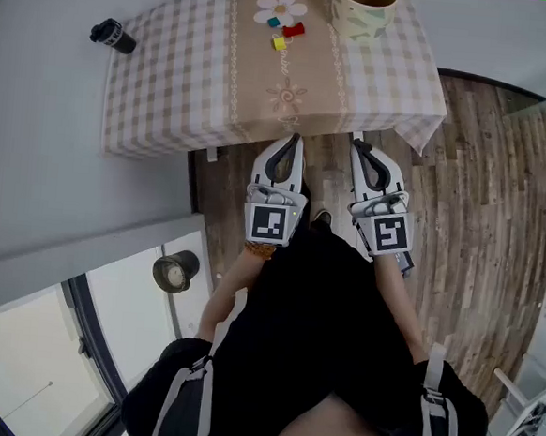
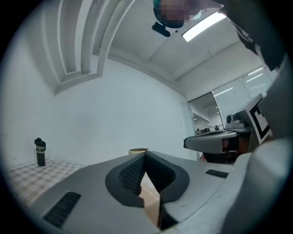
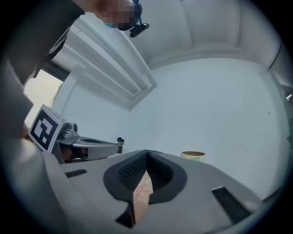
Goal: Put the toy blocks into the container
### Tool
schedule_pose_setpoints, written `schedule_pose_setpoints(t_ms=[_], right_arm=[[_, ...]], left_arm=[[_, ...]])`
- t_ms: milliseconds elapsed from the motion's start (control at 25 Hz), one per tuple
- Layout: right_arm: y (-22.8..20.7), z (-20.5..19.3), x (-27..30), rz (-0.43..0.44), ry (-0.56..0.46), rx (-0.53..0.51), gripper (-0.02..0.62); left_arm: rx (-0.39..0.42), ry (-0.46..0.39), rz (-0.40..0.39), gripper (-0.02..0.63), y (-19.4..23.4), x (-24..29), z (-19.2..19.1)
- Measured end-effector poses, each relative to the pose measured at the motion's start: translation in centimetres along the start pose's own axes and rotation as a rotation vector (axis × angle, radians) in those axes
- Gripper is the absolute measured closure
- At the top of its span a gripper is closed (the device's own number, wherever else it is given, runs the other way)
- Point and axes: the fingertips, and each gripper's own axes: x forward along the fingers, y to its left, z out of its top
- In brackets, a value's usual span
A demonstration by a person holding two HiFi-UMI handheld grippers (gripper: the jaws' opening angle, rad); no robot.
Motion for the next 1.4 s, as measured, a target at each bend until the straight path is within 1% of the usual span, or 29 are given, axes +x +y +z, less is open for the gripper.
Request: schedule_pose_setpoints(t_ms=[160,320,400,560,640,760,880,1040,1200,1400], right_arm=[[-1.0,-0.7,1.5,-0.004,0.007,0.0,0.589],[-1.7,-0.7,2.8,-0.006,0.004,0.015,0.589],[-2.3,-1.2,3.2,-0.013,0.018,0.02,0.589],[-3.7,-1.8,4.0,-0.028,0.039,0.041,0.589],[-4.4,-2.0,4.4,-0.033,0.053,0.052,0.589],[-5.2,-1.9,5.6,-0.022,0.03,0.065,0.589],[-5.9,-1.9,6.9,-0.011,0.029,0.063,0.589],[-6.4,-2.2,8.5,-0.002,0.036,0.07,0.589],[-6.9,-2.8,10.2,0.017,0.051,0.068,0.589],[-7.8,-2.6,12.3,0.016,0.046,0.065,0.589]], left_arm=[[-0.017,0.012,0.039,0.606,1.7,0.8,-0.6],[-0.004,0.03,0.069,0.606,3.6,1.3,-1.6],[0.002,0.037,0.08,0.606,4.5,1.7,-1.9],[-0.01,0.052,0.106,0.606,6.1,2.7,-2.2],[-0.002,0.054,0.109,0.606,6.6,3.3,-2.3],[0.015,0.05,0.105,0.606,7.2,4.4,-2.5],[0.007,0.045,0.101,0.606,7.5,5.6,-2.1],[0.026,0.043,0.095,0.606,8.2,6.9,-2.1],[0.019,0.042,0.112,0.606,9.3,7.9,-2.1],[0.03,0.052,0.117,0.606,10.9,9.0,-2.4]])
